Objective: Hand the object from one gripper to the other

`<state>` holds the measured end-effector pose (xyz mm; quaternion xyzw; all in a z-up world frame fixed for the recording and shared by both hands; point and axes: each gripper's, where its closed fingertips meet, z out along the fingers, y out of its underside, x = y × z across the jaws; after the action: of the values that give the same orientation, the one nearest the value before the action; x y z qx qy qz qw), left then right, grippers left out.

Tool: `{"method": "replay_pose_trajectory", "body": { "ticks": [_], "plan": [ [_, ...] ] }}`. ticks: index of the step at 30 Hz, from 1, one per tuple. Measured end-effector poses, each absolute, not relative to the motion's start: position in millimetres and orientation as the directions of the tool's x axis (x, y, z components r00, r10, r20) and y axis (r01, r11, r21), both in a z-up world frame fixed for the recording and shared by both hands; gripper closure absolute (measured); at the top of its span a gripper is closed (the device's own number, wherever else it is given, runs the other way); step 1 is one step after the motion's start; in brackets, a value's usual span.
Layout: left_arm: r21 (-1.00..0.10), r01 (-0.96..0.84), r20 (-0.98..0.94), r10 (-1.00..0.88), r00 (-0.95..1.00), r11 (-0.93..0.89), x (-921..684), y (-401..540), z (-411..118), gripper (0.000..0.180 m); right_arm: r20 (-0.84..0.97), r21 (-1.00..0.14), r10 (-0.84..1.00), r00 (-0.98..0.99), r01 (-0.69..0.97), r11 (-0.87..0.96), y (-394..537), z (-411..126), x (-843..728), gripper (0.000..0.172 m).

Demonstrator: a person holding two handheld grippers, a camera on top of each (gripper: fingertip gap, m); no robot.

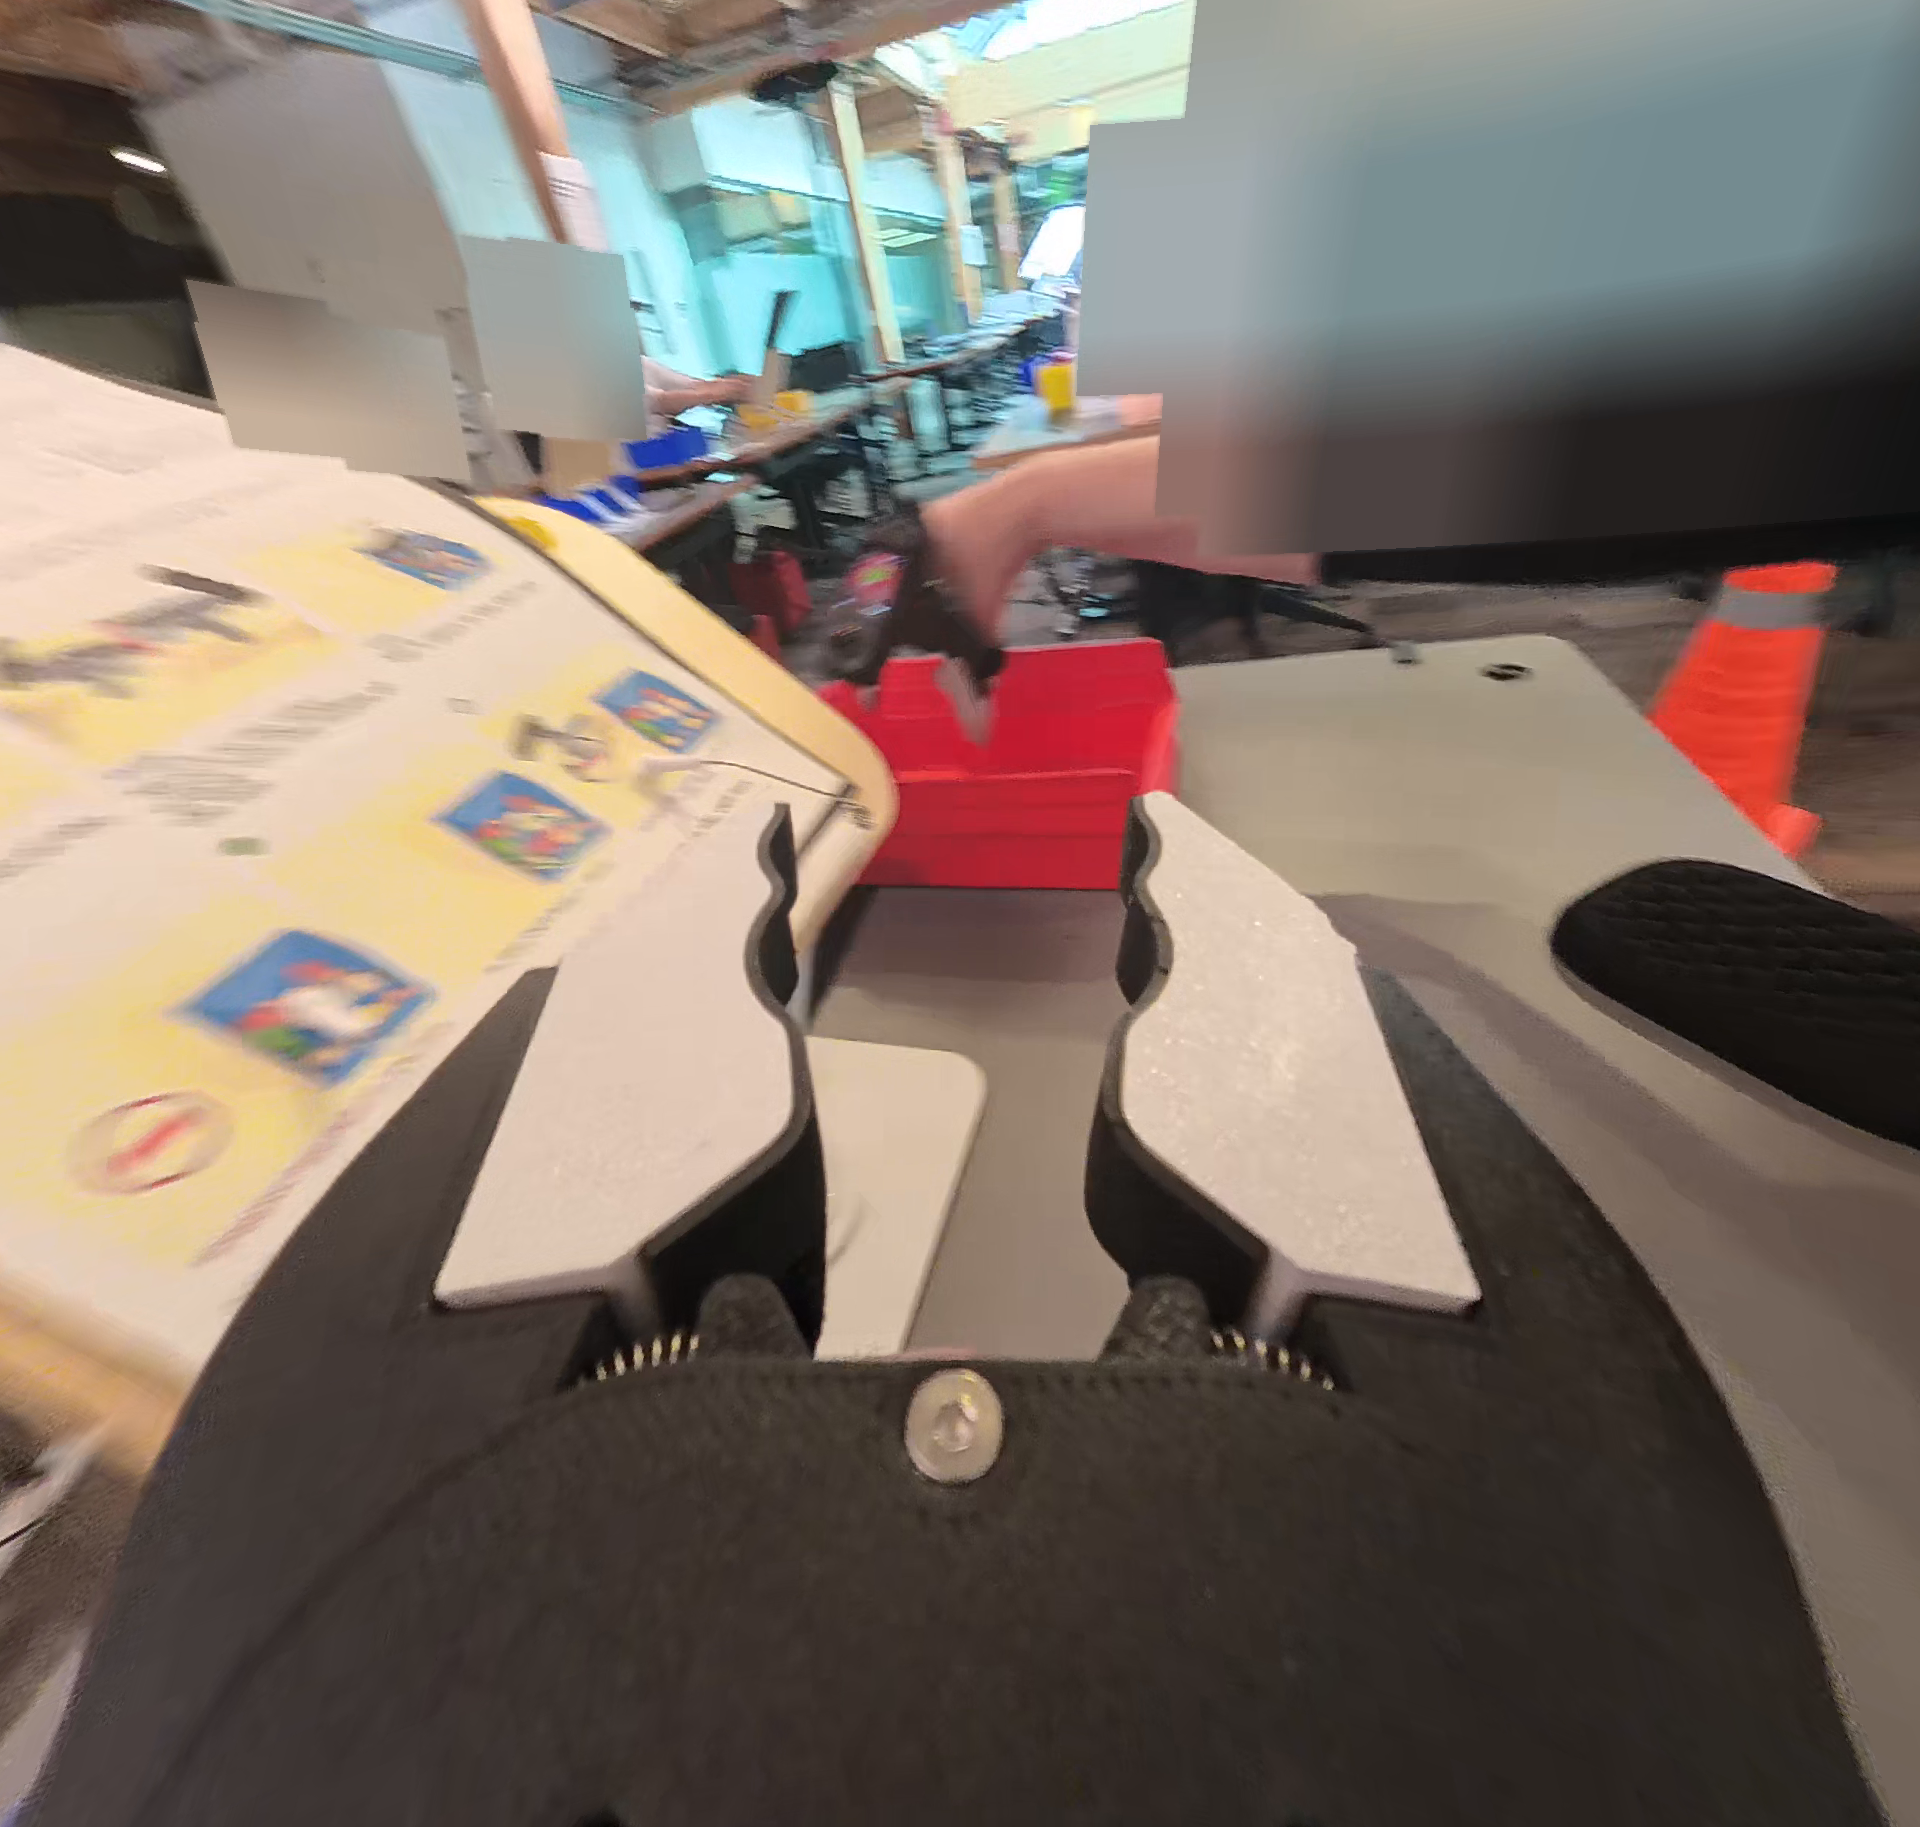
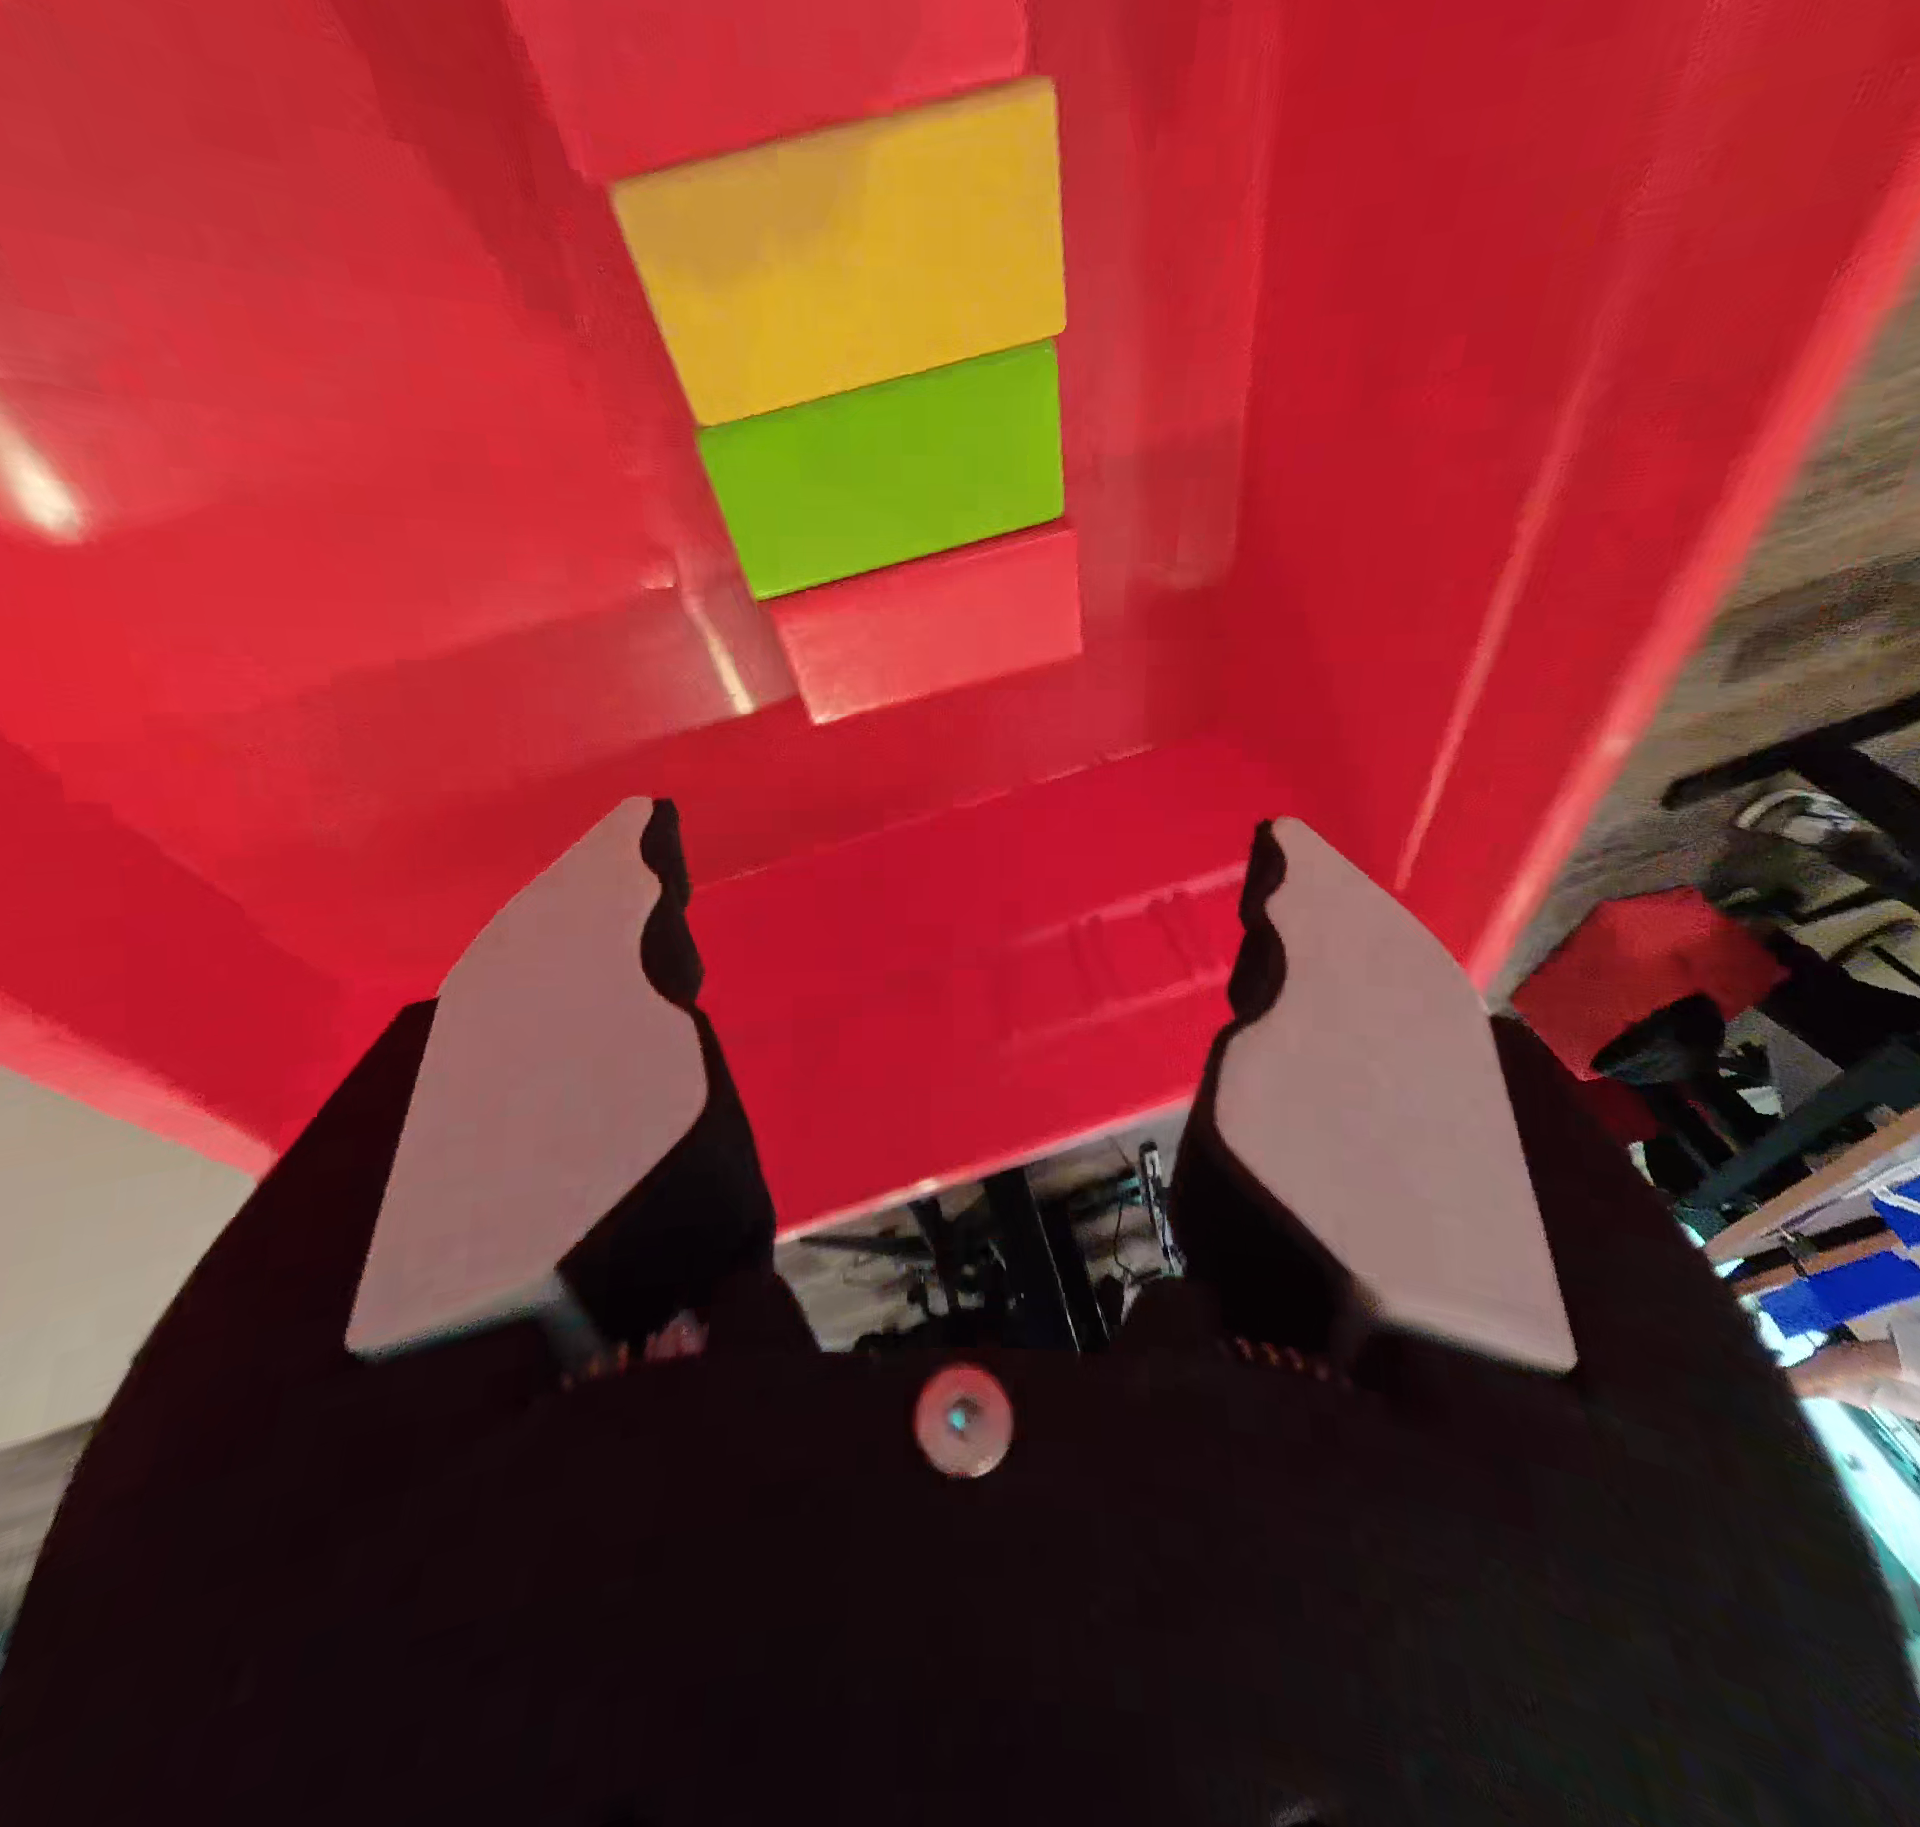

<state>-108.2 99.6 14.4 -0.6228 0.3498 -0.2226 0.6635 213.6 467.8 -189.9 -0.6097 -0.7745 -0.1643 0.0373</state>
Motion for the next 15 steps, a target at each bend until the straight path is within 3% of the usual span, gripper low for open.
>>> {"method": "replay_pose_trajectory", "body": {
  "ticks": [4, 8, 15],
  "plan": [
    [-0.966, -0.235, -0.252, -0.579, 0.776, 0.106, -153.7, 94.2, 32.6, 0.121, 0.429, 0.096, 0.878, -0.215, 0.977, 0.192, 432.9, -133.7, 200.9, 0.078],
    [-0.925, -0.368, -0.321, -0.321, 0.891, -0.095, -230.3, 99.7, 18.0, 0.123, 0.559, -0.04, 0.813, -0.163, 0.974, 0.223, 374.1, -85.0, 178.9, 0.089],
    [-0.851, -0.224, -0.203, -0.096, 0.975, -0.475, -336.6, 109.5, -58.6, 0.126, 0.62, -0.133, 0.764, -0.177, 0.936, 0.325, 269.6, -75.3, 139.9, 0.097]
  ]
}}
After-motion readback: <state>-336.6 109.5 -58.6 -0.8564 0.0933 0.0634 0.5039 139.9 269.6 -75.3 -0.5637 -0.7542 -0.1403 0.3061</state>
